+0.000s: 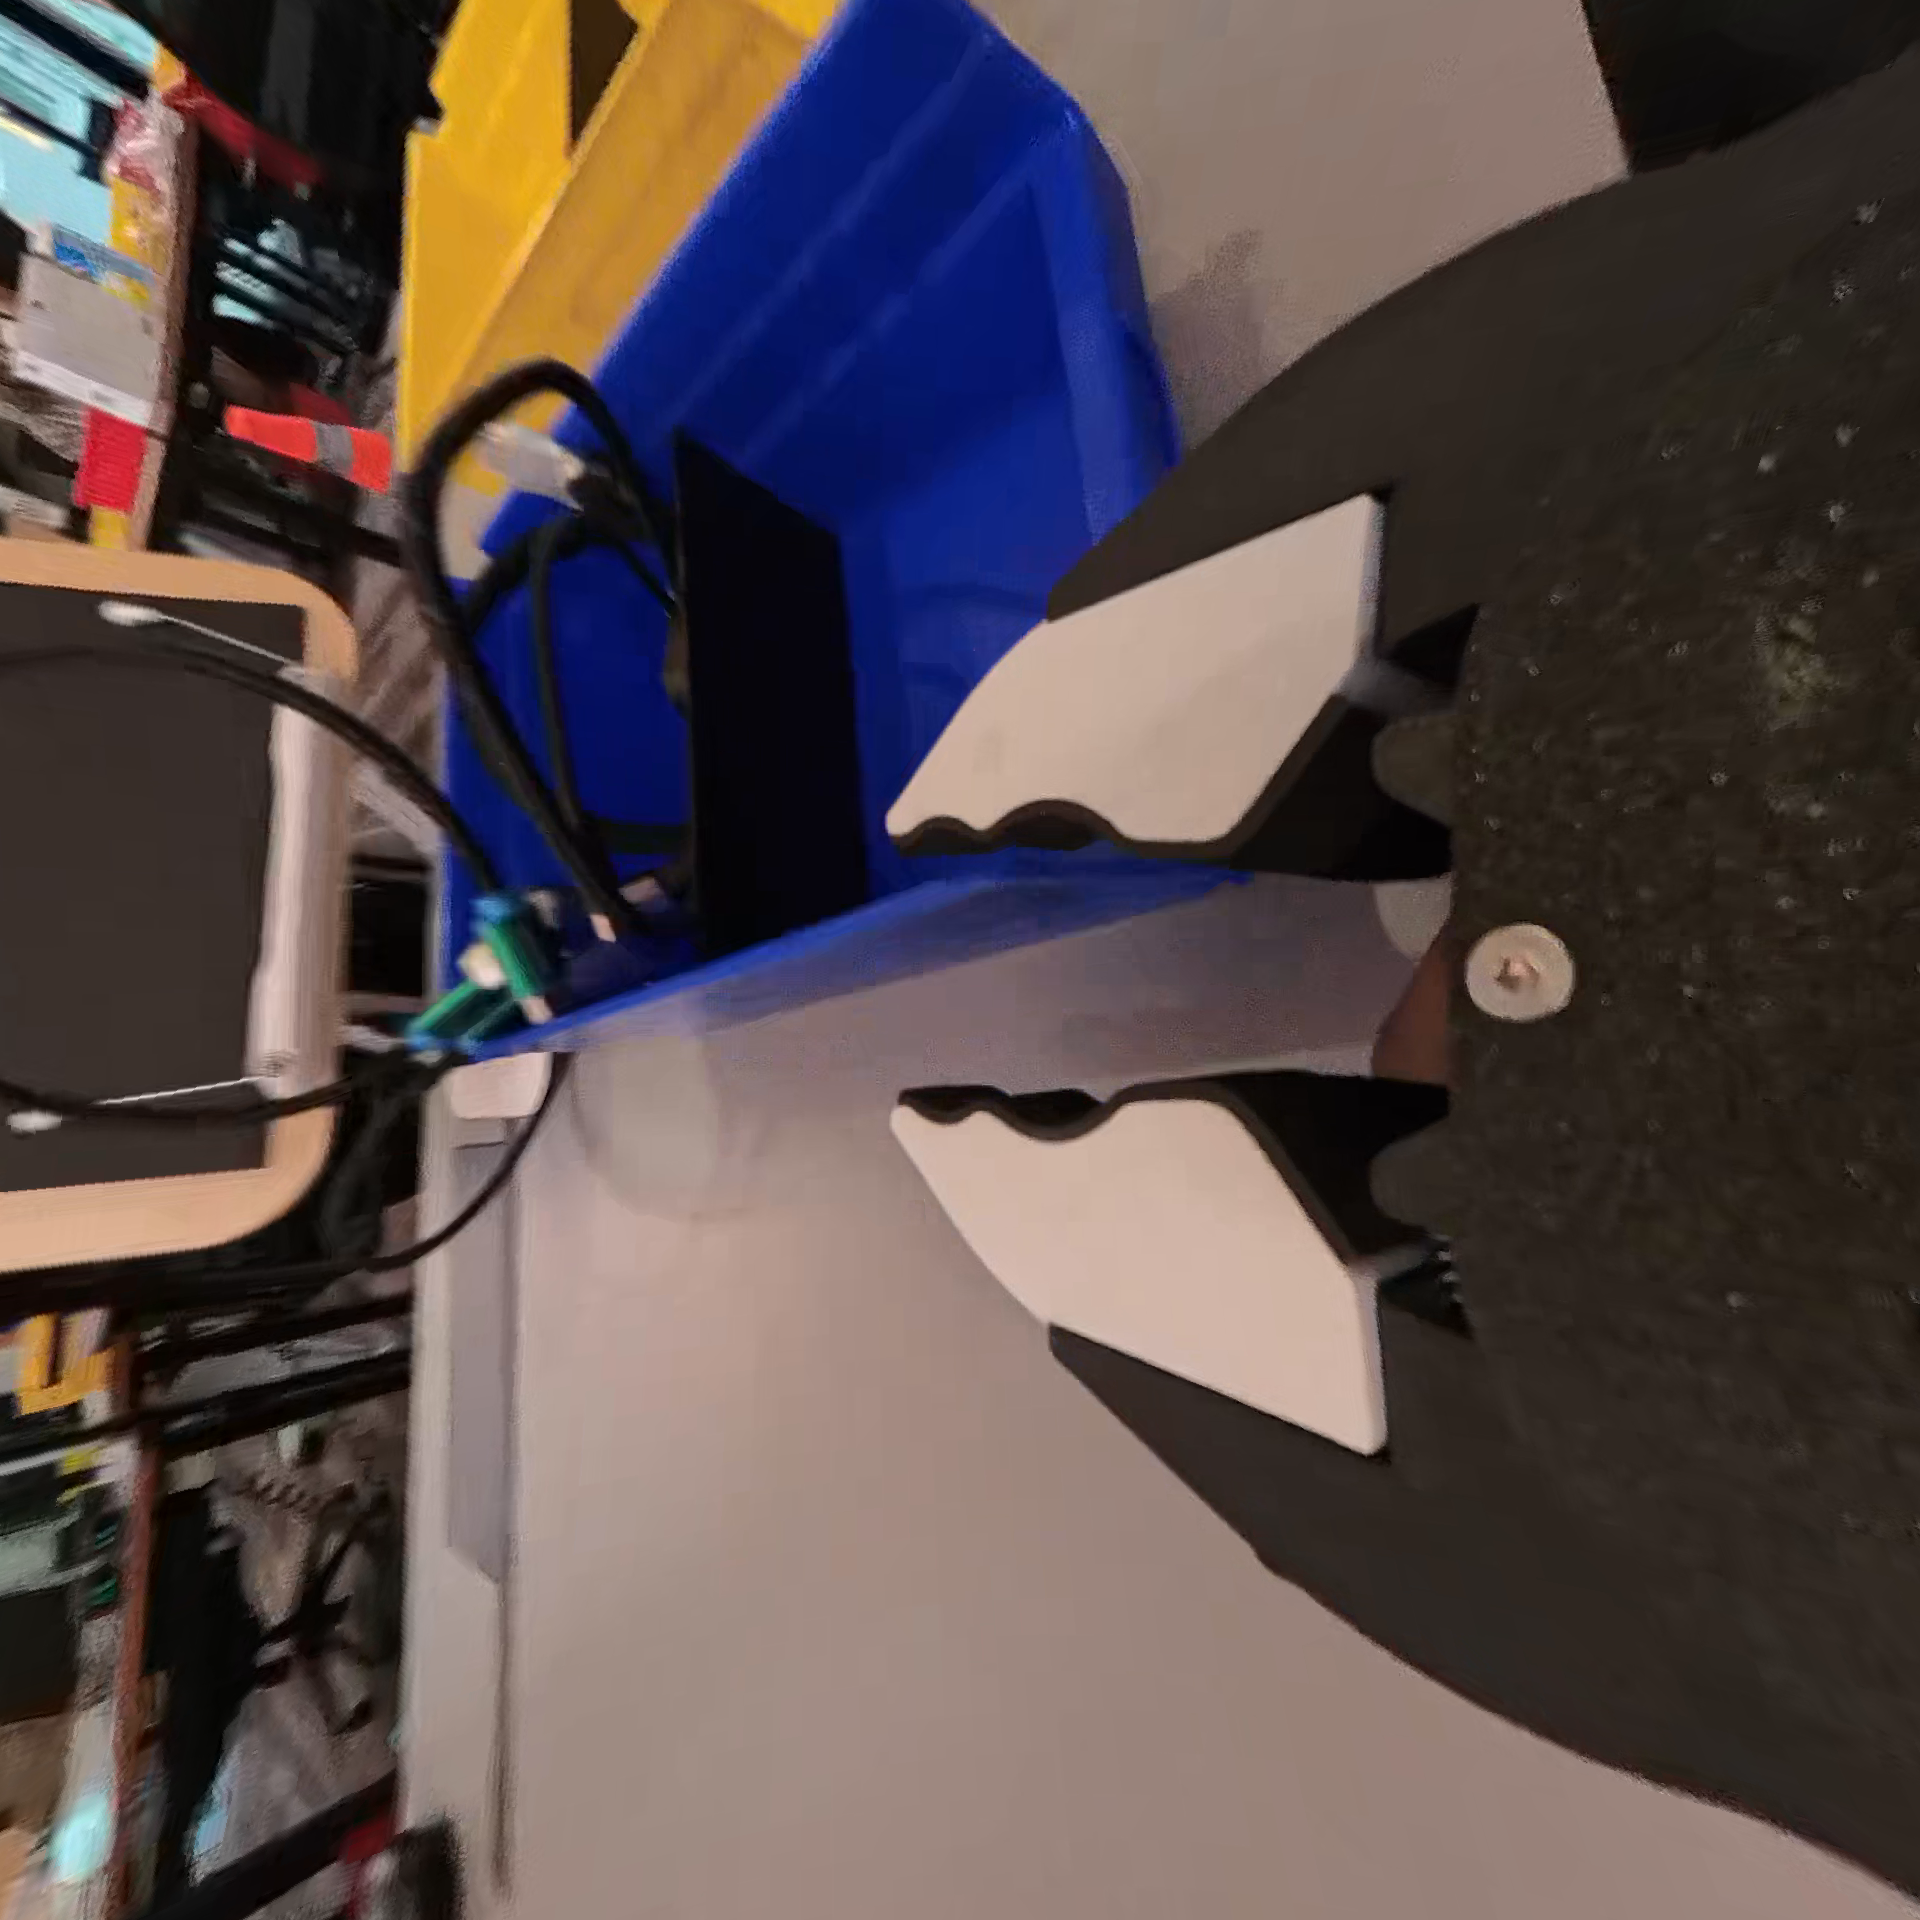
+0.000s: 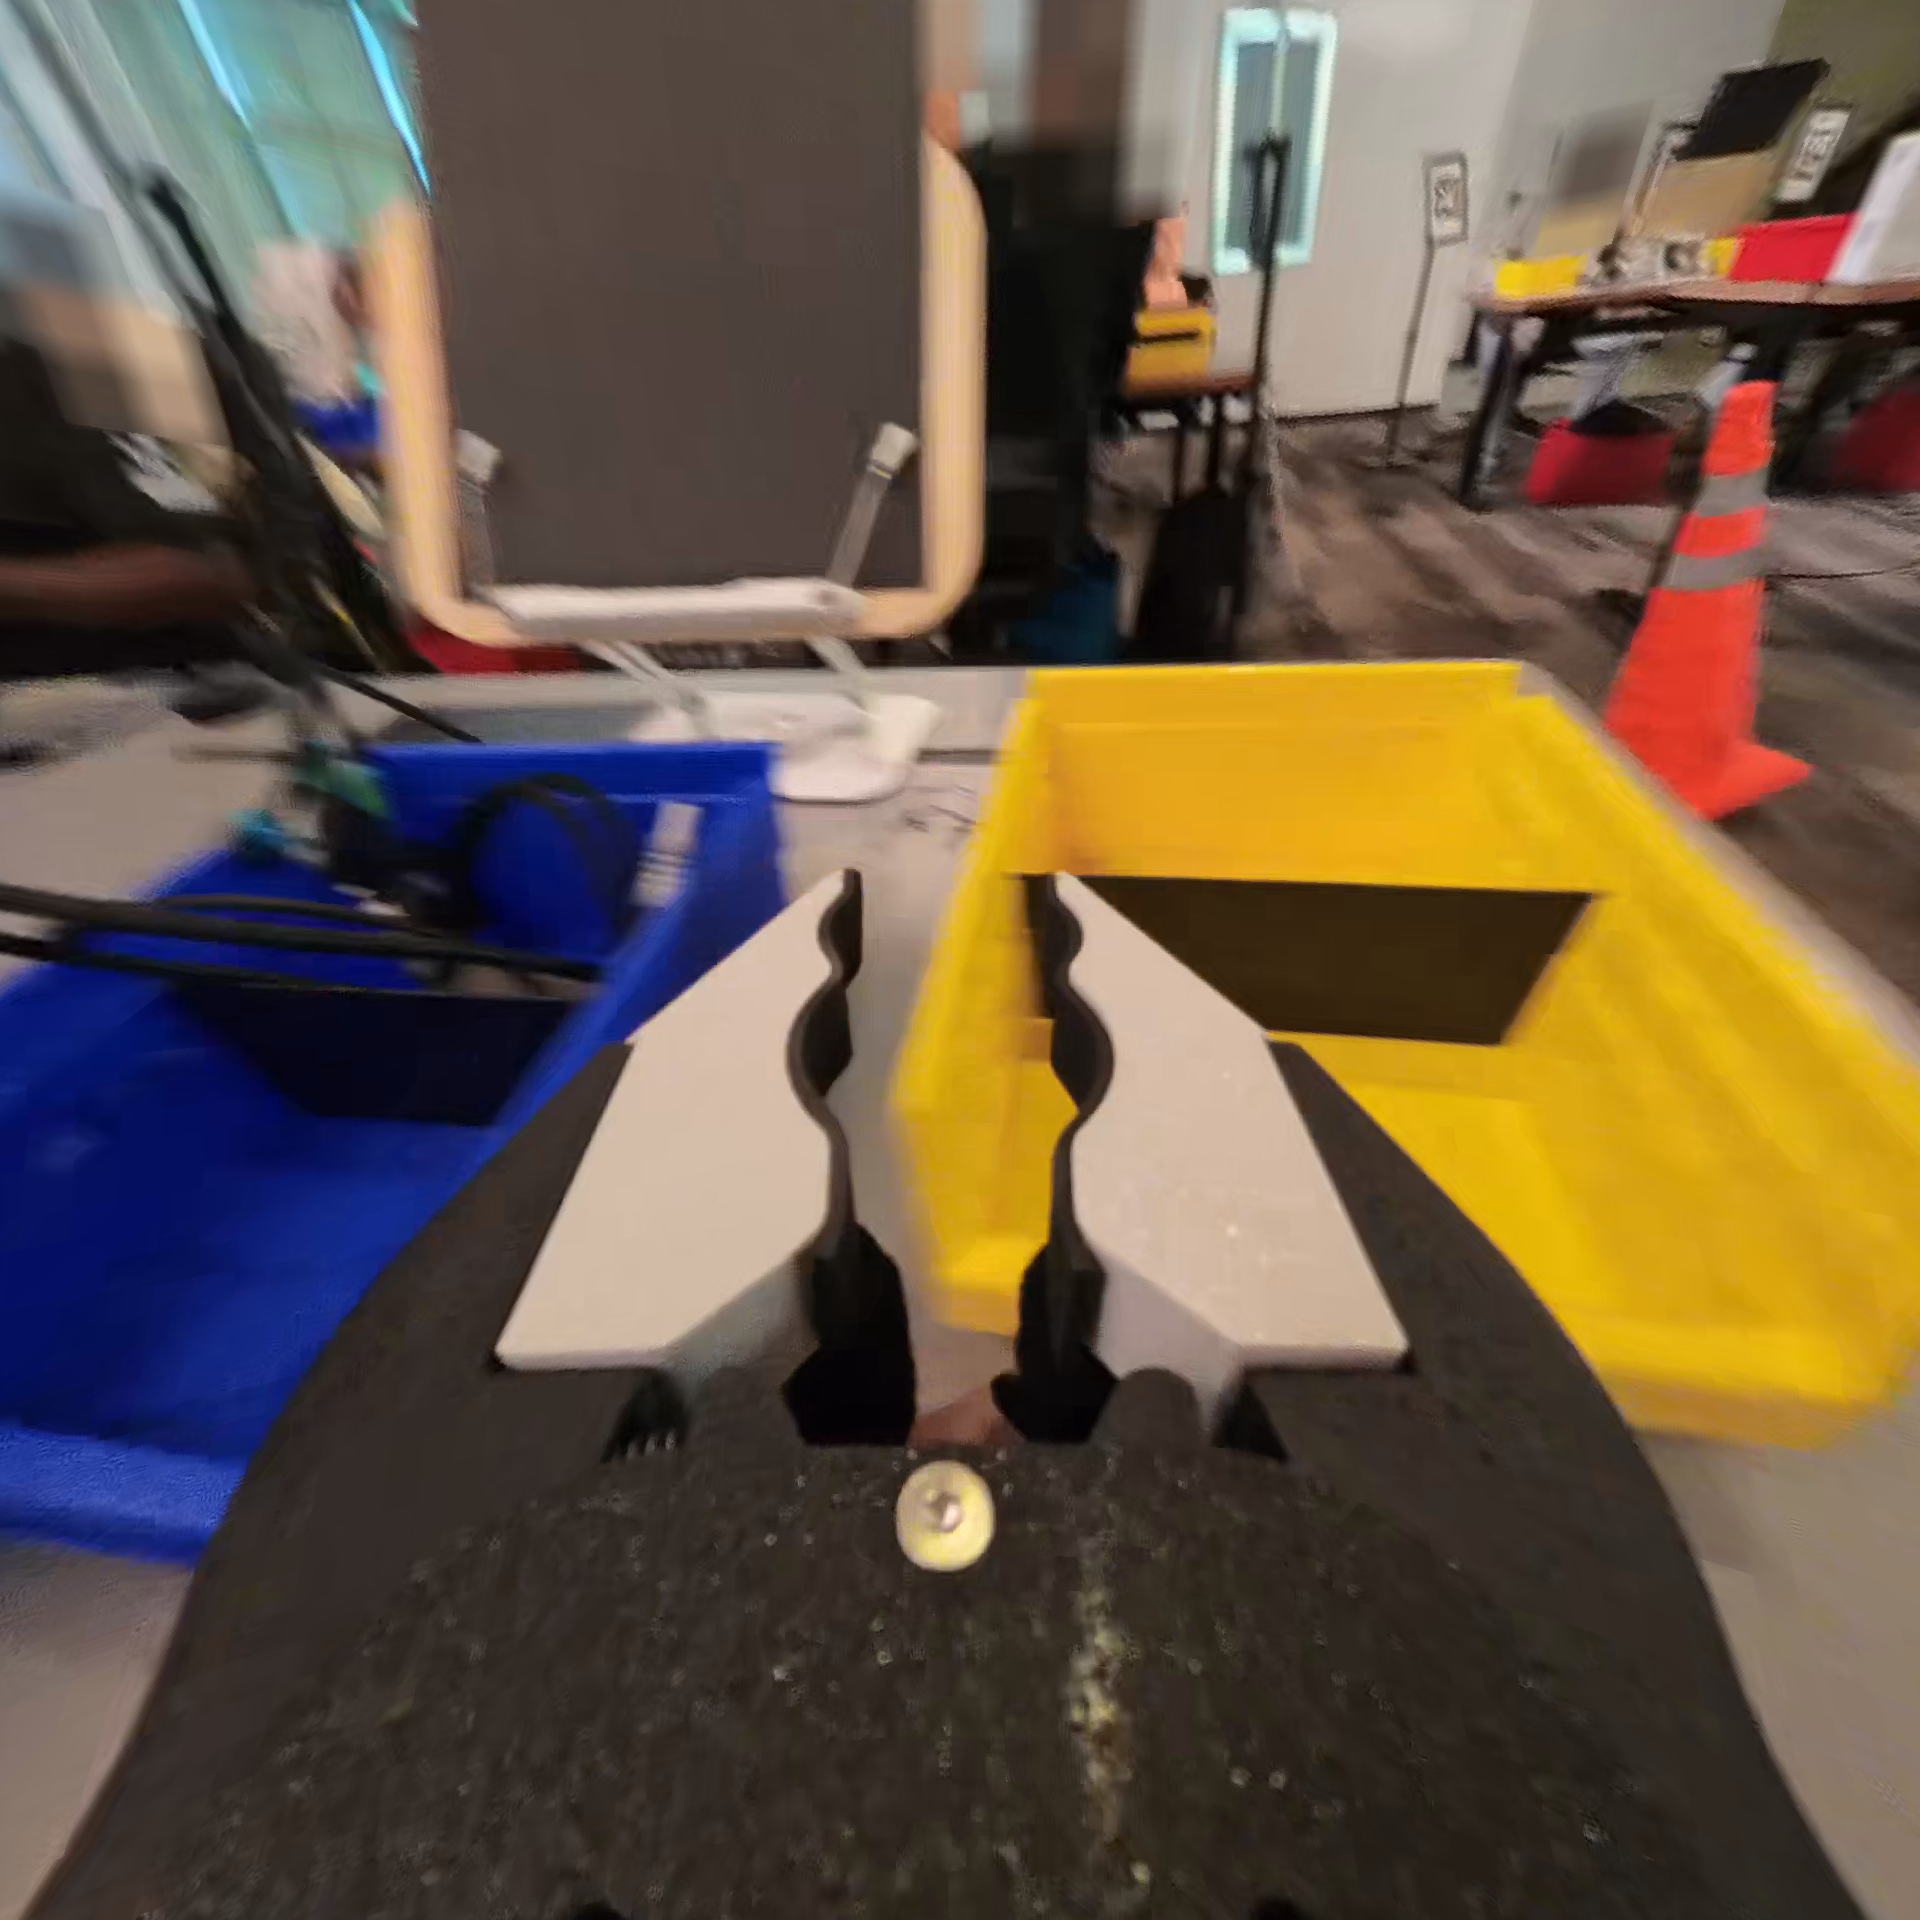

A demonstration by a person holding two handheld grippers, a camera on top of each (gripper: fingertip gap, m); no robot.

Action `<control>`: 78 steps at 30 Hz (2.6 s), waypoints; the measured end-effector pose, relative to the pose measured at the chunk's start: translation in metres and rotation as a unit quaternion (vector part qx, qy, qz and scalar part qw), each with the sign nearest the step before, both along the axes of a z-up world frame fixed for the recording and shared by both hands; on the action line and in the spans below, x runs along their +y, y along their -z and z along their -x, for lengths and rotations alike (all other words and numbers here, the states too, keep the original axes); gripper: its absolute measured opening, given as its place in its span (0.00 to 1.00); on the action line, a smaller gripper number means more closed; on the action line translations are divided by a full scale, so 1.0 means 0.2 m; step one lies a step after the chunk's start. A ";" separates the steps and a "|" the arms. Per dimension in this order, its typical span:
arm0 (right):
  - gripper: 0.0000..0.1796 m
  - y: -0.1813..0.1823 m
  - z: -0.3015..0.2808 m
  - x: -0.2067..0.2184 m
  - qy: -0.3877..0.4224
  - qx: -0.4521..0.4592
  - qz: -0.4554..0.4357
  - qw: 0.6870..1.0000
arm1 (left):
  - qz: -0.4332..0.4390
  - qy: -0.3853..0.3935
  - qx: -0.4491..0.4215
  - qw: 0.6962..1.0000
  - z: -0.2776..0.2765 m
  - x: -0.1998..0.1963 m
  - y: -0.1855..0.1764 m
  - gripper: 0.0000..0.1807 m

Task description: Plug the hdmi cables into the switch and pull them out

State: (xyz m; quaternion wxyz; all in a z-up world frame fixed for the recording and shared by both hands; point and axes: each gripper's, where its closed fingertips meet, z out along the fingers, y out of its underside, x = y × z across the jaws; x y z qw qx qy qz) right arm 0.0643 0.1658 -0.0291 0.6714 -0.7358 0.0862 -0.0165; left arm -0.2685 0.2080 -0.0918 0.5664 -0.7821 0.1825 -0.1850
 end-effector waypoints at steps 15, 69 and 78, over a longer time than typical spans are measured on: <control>0.02 0.46 0.59 0.00 0.072 -0.019 0.114 0.991 | 0.039 0.038 0.075 0.996 -0.14 0.06 0.17 0.04; 0.18 0.49 0.33 -0.20 -0.169 0.104 0.140 0.970 | 0.058 -0.113 -0.084 0.988 1.08 0.36 0.05 0.15; 0.19 0.43 -0.24 -0.22 -0.025 0.154 0.082 0.984 | 0.156 0.001 -0.152 0.976 0.84 0.27 0.18 0.13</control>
